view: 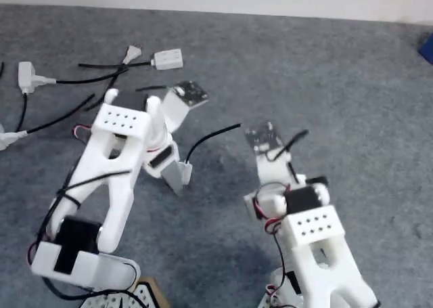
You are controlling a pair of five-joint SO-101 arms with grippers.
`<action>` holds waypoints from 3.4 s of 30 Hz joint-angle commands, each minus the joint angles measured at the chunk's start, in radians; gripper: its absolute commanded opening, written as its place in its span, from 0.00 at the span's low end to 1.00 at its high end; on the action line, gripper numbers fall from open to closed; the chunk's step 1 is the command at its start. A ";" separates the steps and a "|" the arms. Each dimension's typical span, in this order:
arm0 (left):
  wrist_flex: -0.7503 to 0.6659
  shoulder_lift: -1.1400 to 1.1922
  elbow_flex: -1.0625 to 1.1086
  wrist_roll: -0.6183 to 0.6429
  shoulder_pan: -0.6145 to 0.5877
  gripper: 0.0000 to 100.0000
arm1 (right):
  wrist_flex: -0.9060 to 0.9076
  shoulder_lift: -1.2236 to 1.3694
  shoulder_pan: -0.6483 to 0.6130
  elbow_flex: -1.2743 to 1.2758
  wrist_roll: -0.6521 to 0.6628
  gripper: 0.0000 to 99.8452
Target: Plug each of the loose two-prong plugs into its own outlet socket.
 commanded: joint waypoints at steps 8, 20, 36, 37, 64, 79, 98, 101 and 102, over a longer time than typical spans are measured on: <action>-0.192 0.105 0.058 -0.313 0.065 0.33 | -0.200 -0.041 0.015 0.090 -0.061 0.55; -0.345 0.278 -0.068 -0.463 -0.021 0.33 | -0.341 -0.042 0.010 0.205 -0.061 0.55; -0.190 0.530 -0.297 -0.445 -0.027 0.02 | -0.383 -0.041 0.008 0.213 -0.063 0.55; -0.147 0.536 -0.332 -0.445 -0.039 0.01 | -0.383 -0.041 0.008 0.213 -0.063 0.55; 0.133 0.547 -0.911 -0.325 -0.970 0.04 | -0.381 -0.039 0.008 0.214 -0.068 0.55; 0.124 0.630 -0.912 -0.331 -1.006 0.31 | -0.380 -0.039 0.008 0.214 -0.068 0.55; -0.319 0.700 -1.152 -0.115 -0.516 0.31 | -0.378 -0.036 0.013 0.211 -0.069 0.55; -0.580 0.800 -1.152 -0.049 -0.444 0.31 | -0.378 -0.035 0.013 0.213 -0.069 0.55; -0.671 0.840 -1.152 -0.049 -0.424 0.31 | -0.378 -0.035 0.013 0.213 -0.069 0.55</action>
